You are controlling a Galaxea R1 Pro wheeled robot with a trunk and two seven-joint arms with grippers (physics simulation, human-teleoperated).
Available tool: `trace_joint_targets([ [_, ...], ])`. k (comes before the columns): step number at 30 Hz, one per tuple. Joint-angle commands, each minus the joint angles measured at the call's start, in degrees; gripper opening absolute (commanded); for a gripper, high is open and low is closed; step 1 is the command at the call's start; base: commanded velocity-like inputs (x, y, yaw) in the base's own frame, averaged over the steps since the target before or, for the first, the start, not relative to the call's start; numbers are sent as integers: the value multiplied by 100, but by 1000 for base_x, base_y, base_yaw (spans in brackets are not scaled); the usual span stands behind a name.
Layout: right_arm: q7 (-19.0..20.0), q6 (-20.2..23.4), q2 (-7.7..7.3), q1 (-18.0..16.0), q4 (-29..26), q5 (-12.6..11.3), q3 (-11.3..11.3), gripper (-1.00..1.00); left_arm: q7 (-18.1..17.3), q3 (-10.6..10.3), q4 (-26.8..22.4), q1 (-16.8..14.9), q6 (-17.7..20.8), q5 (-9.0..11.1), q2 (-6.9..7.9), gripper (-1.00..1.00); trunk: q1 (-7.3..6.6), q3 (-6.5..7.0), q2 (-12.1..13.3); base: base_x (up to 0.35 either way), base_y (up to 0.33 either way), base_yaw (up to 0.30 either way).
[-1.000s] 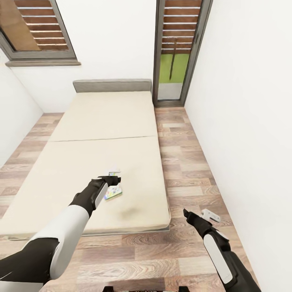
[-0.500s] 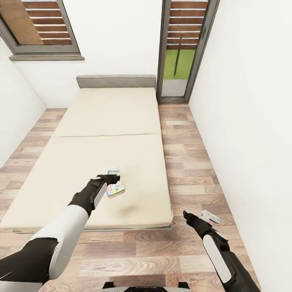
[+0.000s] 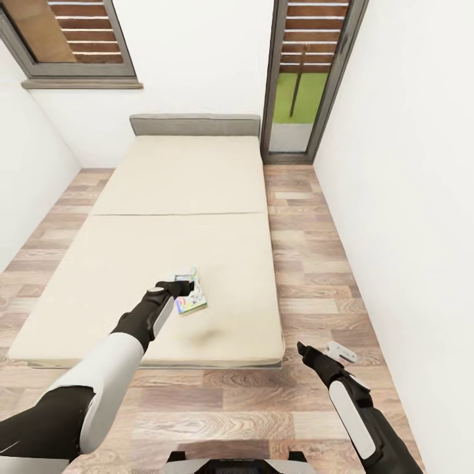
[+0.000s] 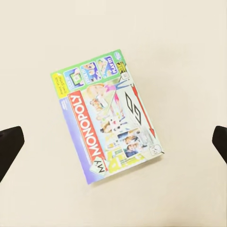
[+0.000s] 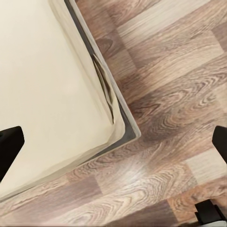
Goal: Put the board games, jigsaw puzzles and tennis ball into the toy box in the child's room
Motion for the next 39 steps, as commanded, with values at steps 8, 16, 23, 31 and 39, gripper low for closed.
trace_joint_targets([
  [8,-55,16,-4,-4,-9,-51,18,100,28,-4,-9,-2,21,9,6,100,3,-82,-10,0,0,38],
  [16,-55,7,-7,-4,-9,-45,20,100,38,-10,-9,-2,7,4,7,100,3,-157,-10,0,0,4],
  [23,-55,0,-17,-4,-11,-42,18,100,32,-11,-9,5,-5,1,8,100,3,-221,-10,0,0,-17],
  [31,-55,-24,-10,3,-24,-35,28,100,34,-12,-9,7,-7,1,8,100,3,-243,-10,0,0,-206],
  [39,-55,-27,-10,4,-27,-36,33,100,27,-12,-9,7,-7,1,8,100,3,-245,-10,0,0,-122],
])
